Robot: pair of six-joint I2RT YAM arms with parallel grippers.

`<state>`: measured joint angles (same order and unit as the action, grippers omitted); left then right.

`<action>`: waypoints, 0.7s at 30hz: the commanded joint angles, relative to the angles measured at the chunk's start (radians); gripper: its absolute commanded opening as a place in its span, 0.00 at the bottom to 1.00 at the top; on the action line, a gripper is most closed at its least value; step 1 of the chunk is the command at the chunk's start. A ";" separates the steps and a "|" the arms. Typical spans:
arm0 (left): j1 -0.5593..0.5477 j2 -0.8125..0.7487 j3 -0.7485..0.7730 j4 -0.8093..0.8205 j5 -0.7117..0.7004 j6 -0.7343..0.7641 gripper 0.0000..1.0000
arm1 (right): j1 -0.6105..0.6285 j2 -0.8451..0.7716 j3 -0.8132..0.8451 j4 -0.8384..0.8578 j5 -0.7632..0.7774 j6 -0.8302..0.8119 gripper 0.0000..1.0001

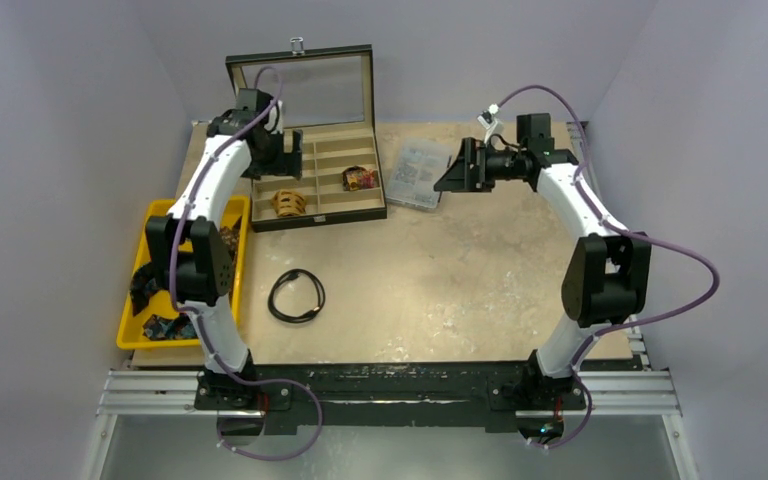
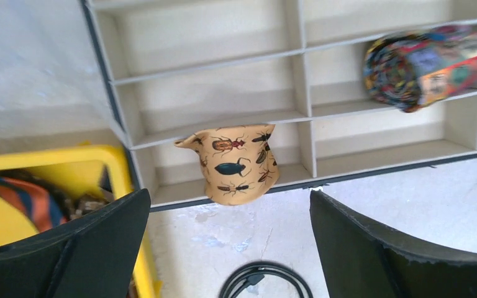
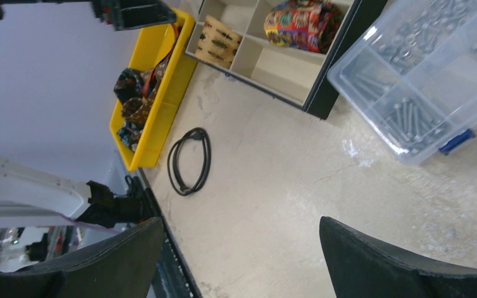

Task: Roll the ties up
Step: Place the tie in the storage box, then reset both arms

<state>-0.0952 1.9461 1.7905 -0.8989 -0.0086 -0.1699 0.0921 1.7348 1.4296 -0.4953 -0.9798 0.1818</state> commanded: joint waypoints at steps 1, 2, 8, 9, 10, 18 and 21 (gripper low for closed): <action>-0.008 -0.180 0.054 0.071 -0.022 0.121 1.00 | -0.037 -0.041 0.107 -0.053 0.071 -0.091 0.98; -0.008 -0.202 0.058 0.078 -0.018 0.145 1.00 | -0.052 -0.047 0.121 -0.062 0.092 -0.105 0.99; -0.006 -0.357 0.023 0.100 0.038 0.302 1.00 | -0.136 -0.111 0.159 -0.062 0.295 -0.238 0.99; -0.005 -0.380 0.006 0.097 0.048 0.318 1.00 | -0.140 -0.136 0.152 -0.050 0.341 -0.259 0.99; -0.005 -0.399 -0.013 0.090 0.044 0.323 1.00 | -0.143 -0.156 0.138 -0.035 0.409 -0.268 0.98; 0.000 -0.585 -0.323 0.097 0.012 0.261 1.00 | -0.228 -0.250 -0.049 -0.018 0.477 -0.400 0.98; 0.003 -0.649 -0.453 0.100 -0.015 0.231 1.00 | -0.234 -0.248 -0.096 -0.092 0.449 -0.463 0.98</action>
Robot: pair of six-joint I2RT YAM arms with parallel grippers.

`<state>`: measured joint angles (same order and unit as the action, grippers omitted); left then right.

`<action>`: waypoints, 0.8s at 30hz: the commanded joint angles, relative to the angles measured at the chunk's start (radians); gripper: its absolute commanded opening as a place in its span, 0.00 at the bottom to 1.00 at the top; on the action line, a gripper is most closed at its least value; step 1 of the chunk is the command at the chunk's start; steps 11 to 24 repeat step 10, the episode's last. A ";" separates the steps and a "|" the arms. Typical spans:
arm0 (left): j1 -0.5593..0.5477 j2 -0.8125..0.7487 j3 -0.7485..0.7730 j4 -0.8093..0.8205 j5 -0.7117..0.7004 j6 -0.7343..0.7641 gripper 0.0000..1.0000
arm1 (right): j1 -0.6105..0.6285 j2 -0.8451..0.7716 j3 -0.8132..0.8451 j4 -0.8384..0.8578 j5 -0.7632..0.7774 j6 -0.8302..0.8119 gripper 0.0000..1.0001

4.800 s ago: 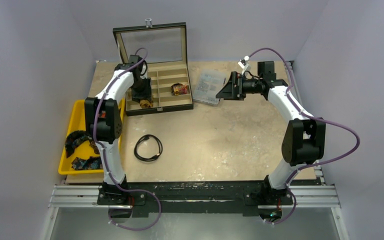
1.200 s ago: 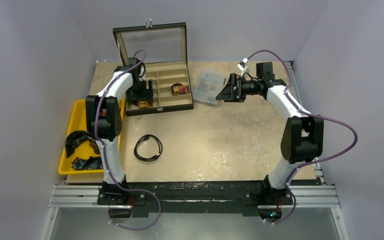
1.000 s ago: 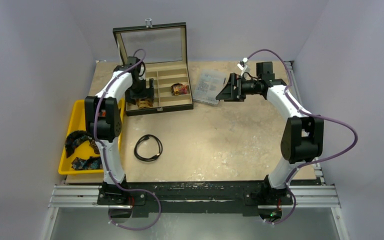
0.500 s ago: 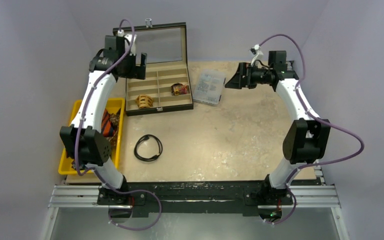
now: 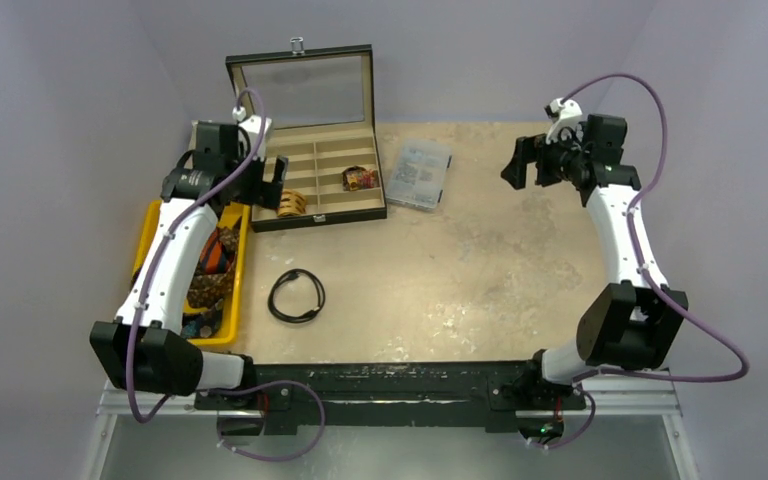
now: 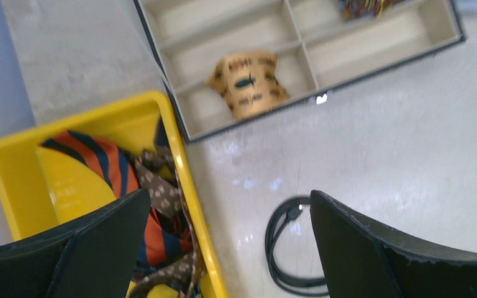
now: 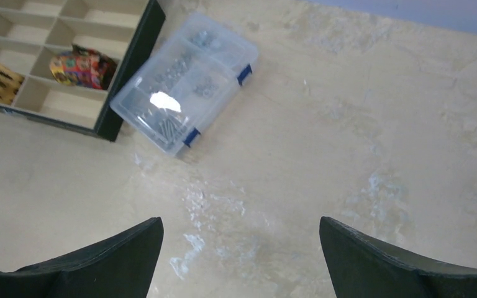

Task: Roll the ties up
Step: Reset both arms

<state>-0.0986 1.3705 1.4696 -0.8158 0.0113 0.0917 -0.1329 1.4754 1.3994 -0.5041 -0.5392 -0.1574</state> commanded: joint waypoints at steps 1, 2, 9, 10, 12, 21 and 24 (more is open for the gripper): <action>0.009 -0.092 -0.167 0.012 -0.032 -0.039 1.00 | -0.009 0.007 -0.090 -0.087 0.003 -0.129 0.98; 0.011 -0.111 -0.201 0.009 -0.033 -0.047 1.00 | -0.009 -0.001 -0.113 -0.087 0.001 -0.130 0.98; 0.020 -0.185 -0.308 -0.015 -0.028 -0.080 1.00 | -0.009 -0.047 -0.221 -0.090 -0.042 -0.105 0.98; 0.020 -0.186 -0.305 -0.016 -0.026 -0.081 1.00 | -0.008 -0.049 -0.227 -0.091 -0.044 -0.104 0.98; 0.020 -0.186 -0.305 -0.016 -0.026 -0.081 1.00 | -0.008 -0.049 -0.227 -0.091 -0.044 -0.104 0.98; 0.020 -0.186 -0.305 -0.016 -0.026 -0.081 1.00 | -0.008 -0.049 -0.227 -0.091 -0.044 -0.104 0.98; 0.020 -0.186 -0.305 -0.016 -0.026 -0.081 1.00 | -0.008 -0.049 -0.227 -0.091 -0.044 -0.104 0.98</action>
